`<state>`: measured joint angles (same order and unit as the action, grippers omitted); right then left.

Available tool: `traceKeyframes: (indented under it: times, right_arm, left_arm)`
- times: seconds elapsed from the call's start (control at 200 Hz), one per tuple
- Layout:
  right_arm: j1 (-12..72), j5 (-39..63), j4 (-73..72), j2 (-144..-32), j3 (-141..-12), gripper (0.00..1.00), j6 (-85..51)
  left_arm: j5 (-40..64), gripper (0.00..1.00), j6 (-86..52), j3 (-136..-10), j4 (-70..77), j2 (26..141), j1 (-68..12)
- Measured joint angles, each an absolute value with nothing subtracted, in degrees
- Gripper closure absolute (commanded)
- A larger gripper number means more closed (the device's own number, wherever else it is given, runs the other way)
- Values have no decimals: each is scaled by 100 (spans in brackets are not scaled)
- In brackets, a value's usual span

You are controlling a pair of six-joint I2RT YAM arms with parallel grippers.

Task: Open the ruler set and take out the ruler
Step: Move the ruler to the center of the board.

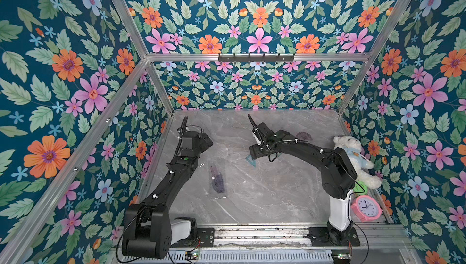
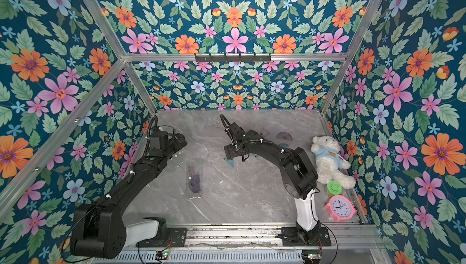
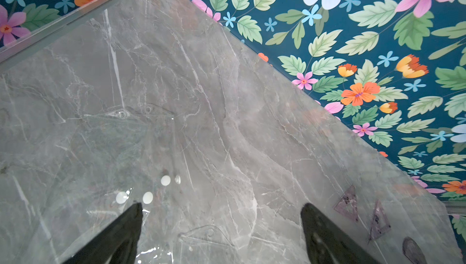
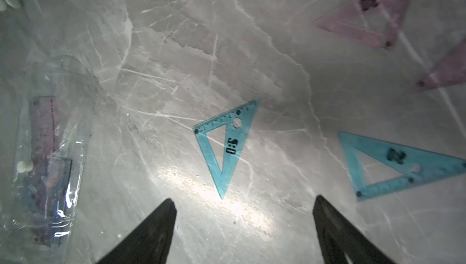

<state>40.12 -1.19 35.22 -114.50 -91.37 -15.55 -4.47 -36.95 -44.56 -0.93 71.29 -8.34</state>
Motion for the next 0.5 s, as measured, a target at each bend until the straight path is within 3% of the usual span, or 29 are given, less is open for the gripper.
traceKeyframes:
  times: [0.5]
  right_arm:
    - [4198, 318, 3815, -12556, -9717, 8, -1334]
  left_arm:
    - [-351, 1, -3695, -4364, -217, 6984, -799]
